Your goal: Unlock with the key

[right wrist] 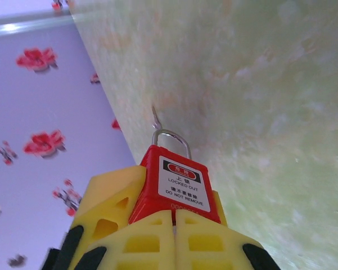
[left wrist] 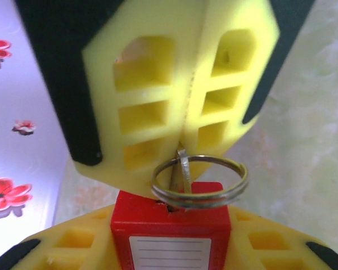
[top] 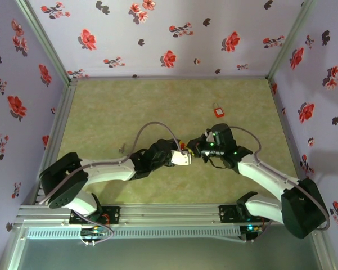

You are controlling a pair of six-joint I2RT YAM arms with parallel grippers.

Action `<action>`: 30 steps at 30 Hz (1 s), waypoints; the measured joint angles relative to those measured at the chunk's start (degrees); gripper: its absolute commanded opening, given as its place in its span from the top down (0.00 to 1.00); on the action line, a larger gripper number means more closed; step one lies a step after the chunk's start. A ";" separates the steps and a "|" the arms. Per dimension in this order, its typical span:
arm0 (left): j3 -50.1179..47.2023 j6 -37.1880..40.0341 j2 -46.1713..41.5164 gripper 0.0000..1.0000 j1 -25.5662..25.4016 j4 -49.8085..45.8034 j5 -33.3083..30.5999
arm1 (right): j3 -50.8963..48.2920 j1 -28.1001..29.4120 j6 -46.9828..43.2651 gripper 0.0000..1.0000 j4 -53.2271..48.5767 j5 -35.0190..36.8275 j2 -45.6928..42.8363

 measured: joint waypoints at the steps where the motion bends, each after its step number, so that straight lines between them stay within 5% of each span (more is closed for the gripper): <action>1: -0.15 0.35 0.72 1.00 -0.02 1.53 -0.68 | -0.72 -0.02 2.05 1.00 1.51 0.66 -0.04; 5: -0.35 0.57 2.12 1.00 -0.04 5.57 -2.32 | -1.25 -0.15 6.23 0.94 2.95 2.73 -0.85; 10: -0.09 -4.85 1.75 1.00 0.46 9.64 -2.19 | 0.94 -3.98 3.69 0.38 -3.54 0.00 -5.38; 14: 1.09 -14.64 -1.95 1.00 2.34 7.50 -0.28 | 7.08 -12.09 -6.56 0.15 -16.70 0.24 -11.10; 21: 14.47 -47.19 -7.34 1.00 9.88 -8.50 2.60 | 6.40 -15.32 -21.18 0.10 -18.01 4.42 -23.26; 30: 24.90 -76.04 -5.57 1.00 12.28 -22.69 10.29 | 1.18 -1.49 -31.17 0.12 -9.44 10.58 -20.68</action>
